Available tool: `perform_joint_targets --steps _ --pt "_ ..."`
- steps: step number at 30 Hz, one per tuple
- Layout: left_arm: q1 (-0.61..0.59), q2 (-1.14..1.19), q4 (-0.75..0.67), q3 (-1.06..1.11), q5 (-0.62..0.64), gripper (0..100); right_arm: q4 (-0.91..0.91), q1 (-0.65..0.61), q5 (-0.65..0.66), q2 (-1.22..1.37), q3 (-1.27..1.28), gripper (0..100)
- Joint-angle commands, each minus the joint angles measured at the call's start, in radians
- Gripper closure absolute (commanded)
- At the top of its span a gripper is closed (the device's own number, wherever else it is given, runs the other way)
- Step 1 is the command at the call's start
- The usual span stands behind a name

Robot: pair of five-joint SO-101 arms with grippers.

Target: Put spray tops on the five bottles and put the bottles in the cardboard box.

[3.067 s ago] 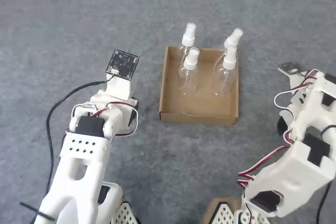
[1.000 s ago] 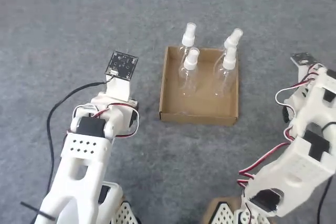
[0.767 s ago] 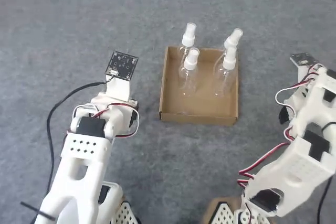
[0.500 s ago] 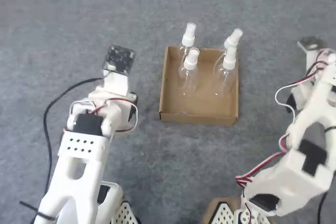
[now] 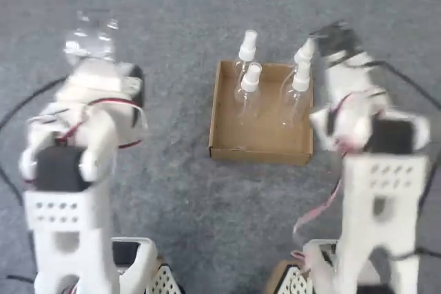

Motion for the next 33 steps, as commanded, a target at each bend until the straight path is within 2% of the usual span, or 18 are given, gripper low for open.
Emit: perform_joint_targets --steps 1,4,8,13,20,24,27,33 --pt "-0.009 -0.038 0.091 -0.176 0.080 99 -0.120 -0.262 -0.107 -0.108 0.114 99.3" --pt "-0.008 -0.038 0.143 -0.248 0.118 99 -0.232 -0.414 -0.169 -0.113 0.192 99.3" --pt "-0.015 -0.081 0.143 -0.285 0.176 99 -0.377 -0.550 -0.215 -0.119 0.299 99.3" --pt "-0.006 -0.247 0.011 -0.211 0.292 99 -0.526 -0.653 -0.209 -0.124 0.423 99.3" --pt "-0.005 -0.318 -0.150 0.001 0.311 99 -0.645 -0.771 -0.209 -0.124 0.548 99.3" --pt "0.021 -0.324 -0.227 0.073 0.359 99 -0.753 -0.794 -0.227 -0.124 0.606 99.3" --pt "0.043 -0.316 -0.278 0.108 0.379 99 -0.816 -0.789 -0.287 -0.125 0.640 99.3" --pt "0.048 -0.316 -0.374 0.219 0.400 99 -0.832 -0.788 -0.345 -0.134 0.654 99.3"
